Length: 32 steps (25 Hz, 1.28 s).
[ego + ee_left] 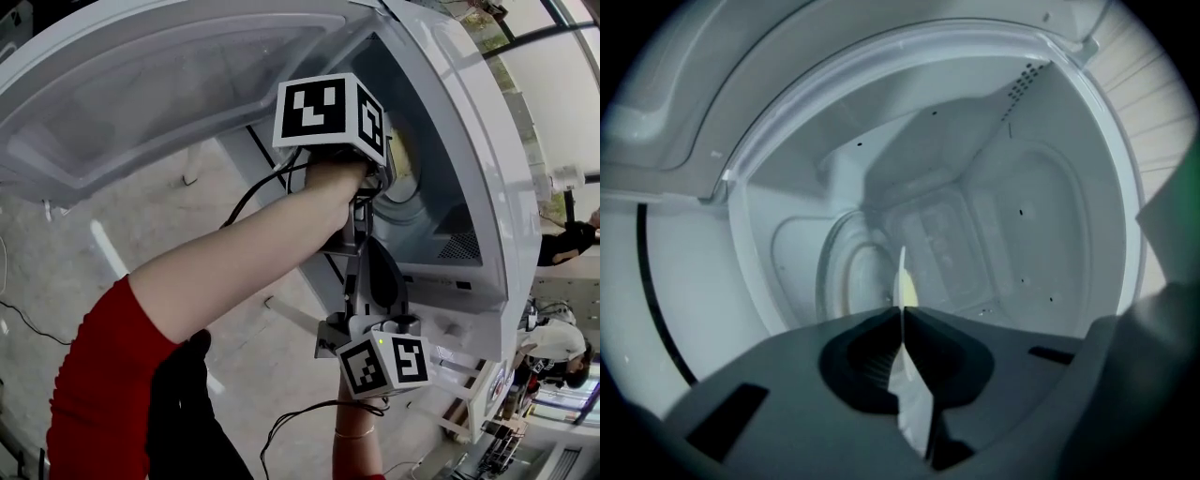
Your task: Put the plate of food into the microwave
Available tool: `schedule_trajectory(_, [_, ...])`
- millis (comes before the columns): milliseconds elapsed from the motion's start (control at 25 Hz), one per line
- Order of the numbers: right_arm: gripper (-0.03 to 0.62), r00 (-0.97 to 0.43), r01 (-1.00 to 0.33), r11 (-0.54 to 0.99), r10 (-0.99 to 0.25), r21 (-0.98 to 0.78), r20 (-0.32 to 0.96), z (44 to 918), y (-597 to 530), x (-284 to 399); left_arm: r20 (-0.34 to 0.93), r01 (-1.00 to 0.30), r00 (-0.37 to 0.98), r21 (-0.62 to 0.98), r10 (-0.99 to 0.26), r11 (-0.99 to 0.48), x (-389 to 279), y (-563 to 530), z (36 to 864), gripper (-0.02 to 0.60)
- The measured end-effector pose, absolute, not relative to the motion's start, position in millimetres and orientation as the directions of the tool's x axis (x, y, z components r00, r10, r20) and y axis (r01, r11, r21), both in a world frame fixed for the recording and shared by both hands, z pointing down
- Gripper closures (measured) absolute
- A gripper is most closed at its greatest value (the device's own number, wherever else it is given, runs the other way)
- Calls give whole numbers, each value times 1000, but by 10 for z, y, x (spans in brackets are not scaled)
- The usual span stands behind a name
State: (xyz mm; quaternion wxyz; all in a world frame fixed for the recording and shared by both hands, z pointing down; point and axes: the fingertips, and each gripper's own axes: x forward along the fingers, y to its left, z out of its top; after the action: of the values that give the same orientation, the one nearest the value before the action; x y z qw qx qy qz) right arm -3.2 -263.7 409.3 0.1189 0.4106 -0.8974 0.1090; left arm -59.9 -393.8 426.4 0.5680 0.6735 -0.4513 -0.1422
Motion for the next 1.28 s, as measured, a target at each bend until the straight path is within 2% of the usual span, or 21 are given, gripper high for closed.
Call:
schedule_trajectory(200, [580,-637,-759,645,-704,-92,314,4090,-2647,-37,398,-599,521,800,-755,8,-610,-3942,4271,557])
schedule_trajectory(440, [579,-640,-756,648,-703,-93,309,4058,-2635,-68,467,-786,424,615,-776,-60,-674,-4059,4246,528])
schedule_trajectory(600, [580,-639,-757,647,-707,-87,303,4013,-2634,-61,474,-802,450,587,-757,-109,-573,-4049,4221,522])
schedule_trajectory(920, [579,-640,-756,649,-705,-86,305,4016,-2611,-30,509,-872,395,471,-765,-137,-563,-4051,4222,509])
schedule_trajectory(1280, [580,-635,-760,643,-704,-94,318,4056,-2579,-6,558,-900,372,412,-742,-141,-572,-4069,4244,492])
